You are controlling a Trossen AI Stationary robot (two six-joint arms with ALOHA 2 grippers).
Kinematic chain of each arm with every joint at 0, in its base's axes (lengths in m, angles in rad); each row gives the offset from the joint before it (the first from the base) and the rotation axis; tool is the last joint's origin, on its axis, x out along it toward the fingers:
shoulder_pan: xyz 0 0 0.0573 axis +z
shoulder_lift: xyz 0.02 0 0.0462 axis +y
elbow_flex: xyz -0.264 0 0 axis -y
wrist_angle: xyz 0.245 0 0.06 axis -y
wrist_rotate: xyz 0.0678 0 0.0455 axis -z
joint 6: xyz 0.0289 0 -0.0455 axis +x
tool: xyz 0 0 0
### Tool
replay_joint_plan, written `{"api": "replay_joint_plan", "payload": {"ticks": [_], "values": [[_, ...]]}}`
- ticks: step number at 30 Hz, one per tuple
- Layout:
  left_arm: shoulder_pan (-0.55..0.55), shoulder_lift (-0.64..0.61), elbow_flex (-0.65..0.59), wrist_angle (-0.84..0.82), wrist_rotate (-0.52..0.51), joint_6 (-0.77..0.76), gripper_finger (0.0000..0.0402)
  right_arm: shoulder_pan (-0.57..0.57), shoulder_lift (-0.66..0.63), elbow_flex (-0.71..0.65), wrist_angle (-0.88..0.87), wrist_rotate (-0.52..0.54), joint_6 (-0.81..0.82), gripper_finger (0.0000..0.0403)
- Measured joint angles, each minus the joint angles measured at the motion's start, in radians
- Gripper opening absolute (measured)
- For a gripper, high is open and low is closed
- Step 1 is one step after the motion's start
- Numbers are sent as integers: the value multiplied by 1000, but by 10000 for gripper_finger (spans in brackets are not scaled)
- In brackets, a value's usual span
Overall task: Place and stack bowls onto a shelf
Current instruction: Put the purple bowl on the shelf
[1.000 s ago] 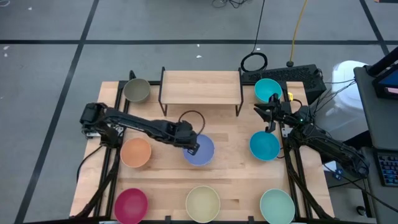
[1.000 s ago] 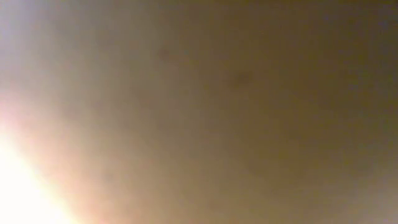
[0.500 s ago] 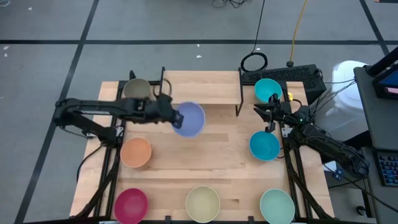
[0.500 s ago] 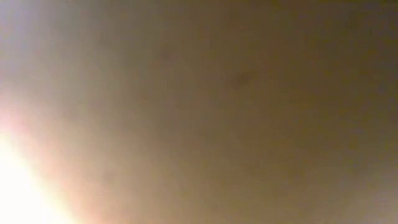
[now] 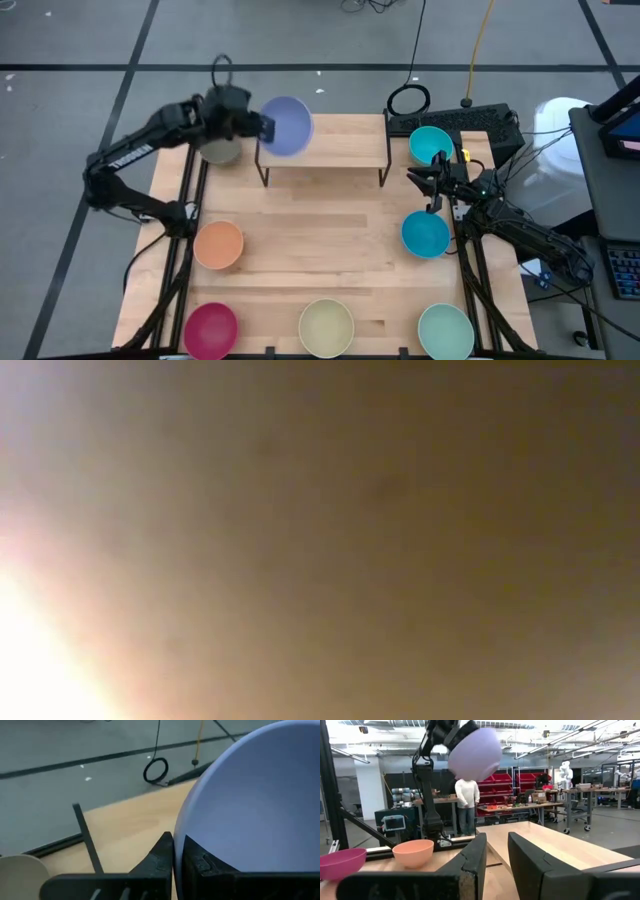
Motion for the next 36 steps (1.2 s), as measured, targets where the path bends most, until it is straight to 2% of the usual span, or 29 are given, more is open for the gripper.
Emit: {"api": "replay_joint_plan", "payload": {"ticks": [3,13,25,36], "values": [[74,2,13,-80,49,21,8,0,0,0,-5,0,0,75],[232,78,10,-97,198,70,8,0,3,0,-49,1,0,75],[259,267,10,-118,264,139,8,0,3,0,-59,1,0,75],[294,321,10,-125,263,169,11,0,3,0,-60,1,0,75]]}}
